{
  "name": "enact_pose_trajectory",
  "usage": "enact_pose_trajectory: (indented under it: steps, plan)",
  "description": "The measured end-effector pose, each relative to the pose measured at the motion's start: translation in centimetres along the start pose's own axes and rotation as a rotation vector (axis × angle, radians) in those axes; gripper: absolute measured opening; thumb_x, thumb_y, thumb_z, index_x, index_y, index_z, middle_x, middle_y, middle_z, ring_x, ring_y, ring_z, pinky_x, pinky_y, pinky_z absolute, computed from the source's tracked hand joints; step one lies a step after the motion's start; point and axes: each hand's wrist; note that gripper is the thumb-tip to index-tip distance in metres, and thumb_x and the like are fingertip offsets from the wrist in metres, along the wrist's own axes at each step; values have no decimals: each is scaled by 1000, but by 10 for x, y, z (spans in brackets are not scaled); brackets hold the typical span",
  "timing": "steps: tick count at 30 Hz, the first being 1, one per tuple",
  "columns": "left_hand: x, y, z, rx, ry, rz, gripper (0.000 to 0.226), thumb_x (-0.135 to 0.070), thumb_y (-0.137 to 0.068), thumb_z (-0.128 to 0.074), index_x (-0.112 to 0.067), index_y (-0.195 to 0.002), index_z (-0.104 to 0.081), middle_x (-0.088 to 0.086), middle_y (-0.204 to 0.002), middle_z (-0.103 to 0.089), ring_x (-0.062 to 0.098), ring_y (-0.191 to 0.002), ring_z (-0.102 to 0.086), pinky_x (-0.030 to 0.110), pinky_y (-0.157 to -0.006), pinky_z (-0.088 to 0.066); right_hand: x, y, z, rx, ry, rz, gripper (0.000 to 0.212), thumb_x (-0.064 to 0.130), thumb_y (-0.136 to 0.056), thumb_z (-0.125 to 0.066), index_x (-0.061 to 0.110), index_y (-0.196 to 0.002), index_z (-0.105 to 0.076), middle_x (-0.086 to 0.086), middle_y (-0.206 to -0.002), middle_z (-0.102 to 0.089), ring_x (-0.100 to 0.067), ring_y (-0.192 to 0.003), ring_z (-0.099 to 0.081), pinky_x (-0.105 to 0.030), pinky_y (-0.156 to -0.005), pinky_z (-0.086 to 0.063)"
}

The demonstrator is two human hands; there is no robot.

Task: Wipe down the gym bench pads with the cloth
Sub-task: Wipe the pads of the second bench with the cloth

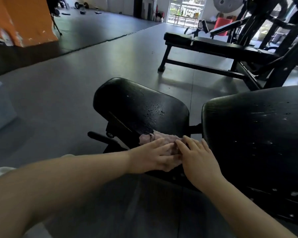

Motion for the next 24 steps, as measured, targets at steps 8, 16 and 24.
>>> enact_pose_trajectory:
  steps: [8, 16, 24]
  plan:
    - [65, 66, -5, -30, 17, -102, 49, -19, -100, -21, -35, -120, -62, -2, -137, -53, 29, -127, -35, 47, -113, -6, 36, -19, -8, -130, -58, 192, 63, 20, -73, -41, 19, -135, -49, -4, -136, -55, -28, -121, -55, -52, -99, -40]
    - [-6, 59, 24, -127, 439, 675, 32, -38, -88, -46, -18, -85, -70, 3, -126, -61, 31, -126, -46, 49, -111, -21, 46, -31, -2, -76, -64, 145, 61, 24, -76, -31, 14, -130, -56, 1, -129, -61, -27, -116, -59, -54, -96, -42]
    - [-61, -46, 40, -562, 1214, 1871, 68, -20, -99, -40, -34, -143, 11, 3, -152, 30, 13, -144, 14, 28, -119, -5, 46, -36, 2, 31, -265, 115, 73, 41, -81, -4, 25, -145, -34, 7, -151, -34, -15, -138, -34, -43, -117, -16]
Point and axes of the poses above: each hand's wrist, its own y-axis away from the middle knuckle, its own z-axis out of the back of the hand, x = y × z
